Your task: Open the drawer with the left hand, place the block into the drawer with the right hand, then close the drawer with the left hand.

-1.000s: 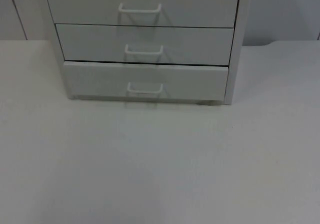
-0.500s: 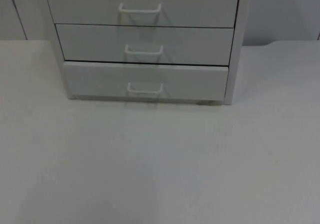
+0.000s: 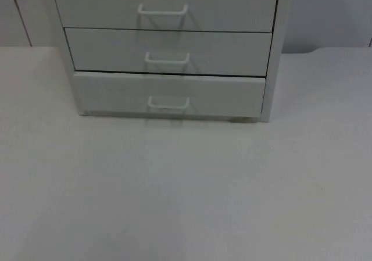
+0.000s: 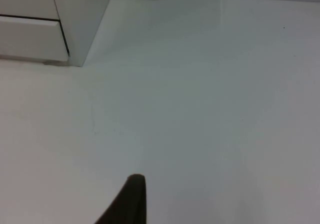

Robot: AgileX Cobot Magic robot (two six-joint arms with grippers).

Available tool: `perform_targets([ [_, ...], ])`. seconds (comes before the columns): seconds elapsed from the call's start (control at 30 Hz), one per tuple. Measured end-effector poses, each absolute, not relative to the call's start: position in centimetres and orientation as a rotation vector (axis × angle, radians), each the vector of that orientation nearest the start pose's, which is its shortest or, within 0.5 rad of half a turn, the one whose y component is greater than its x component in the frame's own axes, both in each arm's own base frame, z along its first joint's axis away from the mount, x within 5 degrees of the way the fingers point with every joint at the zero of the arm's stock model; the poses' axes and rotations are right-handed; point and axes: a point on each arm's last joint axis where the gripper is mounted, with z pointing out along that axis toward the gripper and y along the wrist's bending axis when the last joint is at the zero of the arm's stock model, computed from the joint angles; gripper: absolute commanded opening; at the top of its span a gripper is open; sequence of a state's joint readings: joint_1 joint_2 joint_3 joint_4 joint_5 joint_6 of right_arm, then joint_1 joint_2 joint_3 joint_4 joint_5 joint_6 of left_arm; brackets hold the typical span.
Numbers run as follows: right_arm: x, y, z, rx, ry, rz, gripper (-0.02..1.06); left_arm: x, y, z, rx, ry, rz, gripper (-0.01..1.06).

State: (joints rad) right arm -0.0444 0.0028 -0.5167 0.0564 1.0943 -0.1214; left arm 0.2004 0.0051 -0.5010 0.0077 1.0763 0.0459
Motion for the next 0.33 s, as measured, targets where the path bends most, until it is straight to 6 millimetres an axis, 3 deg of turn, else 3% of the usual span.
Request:
perform_targets([
  [0.33,-0.77,0.49,27.93,-0.084,2.061,-0.035,1.05,-0.5,0.06,27.63,-0.076,2.065,0.119,1.04],
])
